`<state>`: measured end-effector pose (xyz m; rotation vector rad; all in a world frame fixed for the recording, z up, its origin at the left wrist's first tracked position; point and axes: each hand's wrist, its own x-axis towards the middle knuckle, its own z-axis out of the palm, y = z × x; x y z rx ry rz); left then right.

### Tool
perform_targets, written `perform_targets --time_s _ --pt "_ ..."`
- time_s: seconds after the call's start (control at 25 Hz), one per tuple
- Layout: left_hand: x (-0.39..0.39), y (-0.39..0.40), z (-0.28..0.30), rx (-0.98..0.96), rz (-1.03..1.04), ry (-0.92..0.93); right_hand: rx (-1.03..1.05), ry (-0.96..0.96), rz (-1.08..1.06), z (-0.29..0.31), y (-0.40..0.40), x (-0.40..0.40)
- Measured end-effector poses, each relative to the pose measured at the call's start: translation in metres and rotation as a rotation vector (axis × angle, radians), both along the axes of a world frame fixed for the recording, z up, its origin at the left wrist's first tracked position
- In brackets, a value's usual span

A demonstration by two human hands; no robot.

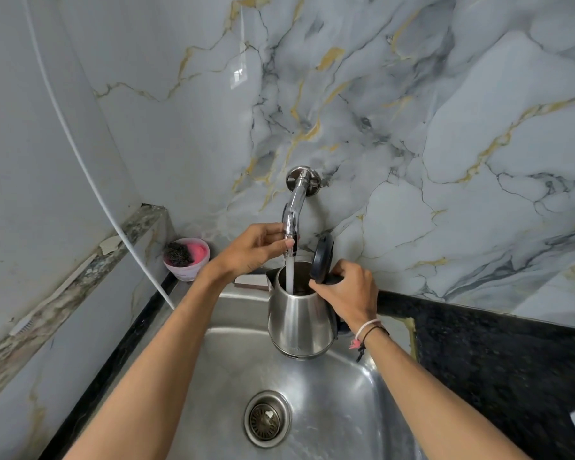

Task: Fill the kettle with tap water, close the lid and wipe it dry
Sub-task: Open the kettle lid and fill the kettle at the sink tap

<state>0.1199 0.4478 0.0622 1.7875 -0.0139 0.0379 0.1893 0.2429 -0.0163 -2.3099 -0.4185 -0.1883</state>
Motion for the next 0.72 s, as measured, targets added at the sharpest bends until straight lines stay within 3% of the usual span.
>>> perform_targets --time_s 0.2,0.72 --pt "-0.002 0.001 -0.007 -0.234 0.081 0.071 -0.002 -0.006 -0.031 -0.001 -0.002 -0.001" --pt "0.006 0.014 -0.009 -0.299 0.052 0.082 0.043 -0.041 -0.056 0.009 -0.011 -0.007"
